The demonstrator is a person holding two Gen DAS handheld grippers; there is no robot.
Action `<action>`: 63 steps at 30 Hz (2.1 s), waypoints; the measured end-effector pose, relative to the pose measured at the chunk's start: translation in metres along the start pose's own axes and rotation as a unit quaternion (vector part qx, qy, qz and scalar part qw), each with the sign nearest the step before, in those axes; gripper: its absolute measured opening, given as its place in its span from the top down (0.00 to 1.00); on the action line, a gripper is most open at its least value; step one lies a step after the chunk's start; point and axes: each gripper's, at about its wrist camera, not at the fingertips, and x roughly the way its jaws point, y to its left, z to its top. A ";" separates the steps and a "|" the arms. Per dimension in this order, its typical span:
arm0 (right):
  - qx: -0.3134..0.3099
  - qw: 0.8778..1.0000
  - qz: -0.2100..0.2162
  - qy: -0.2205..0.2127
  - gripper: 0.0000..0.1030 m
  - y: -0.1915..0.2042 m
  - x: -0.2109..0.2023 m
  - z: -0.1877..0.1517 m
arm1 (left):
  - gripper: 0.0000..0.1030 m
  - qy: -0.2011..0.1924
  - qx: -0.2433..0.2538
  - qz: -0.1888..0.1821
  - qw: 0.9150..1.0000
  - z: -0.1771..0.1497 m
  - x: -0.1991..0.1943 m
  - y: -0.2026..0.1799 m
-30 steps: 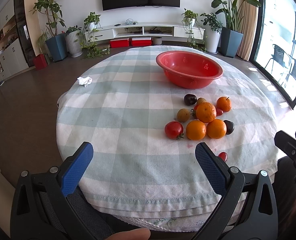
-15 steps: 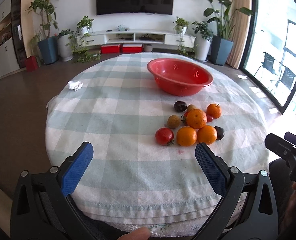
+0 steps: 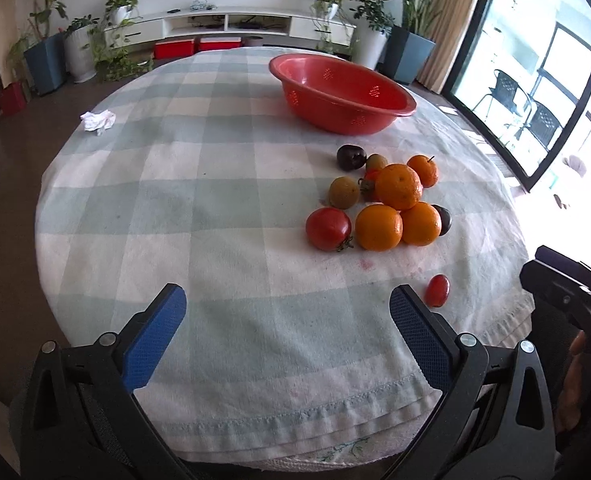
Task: Organize fruits
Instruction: 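Reach the left tool to the red tomato and close on it, then reach the right tool to the small red cherry tomato and grasp it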
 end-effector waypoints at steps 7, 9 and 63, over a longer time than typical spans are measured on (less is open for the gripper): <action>0.007 1.000 0.002 0.029 0.07 -0.004 0.015 0.002 | 0.06 0.018 0.157 -0.008 0.987 0.044 0.022 -0.012; 0.005 0.999 0.004 0.033 0.11 -0.003 0.017 0.002 | 0.19 0.043 0.213 -0.010 0.976 0.050 0.034 -0.017; -0.062 0.996 0.001 0.071 0.54 0.032 0.054 -0.008 | 0.70 0.065 0.221 -0.115 0.966 0.038 0.035 0.001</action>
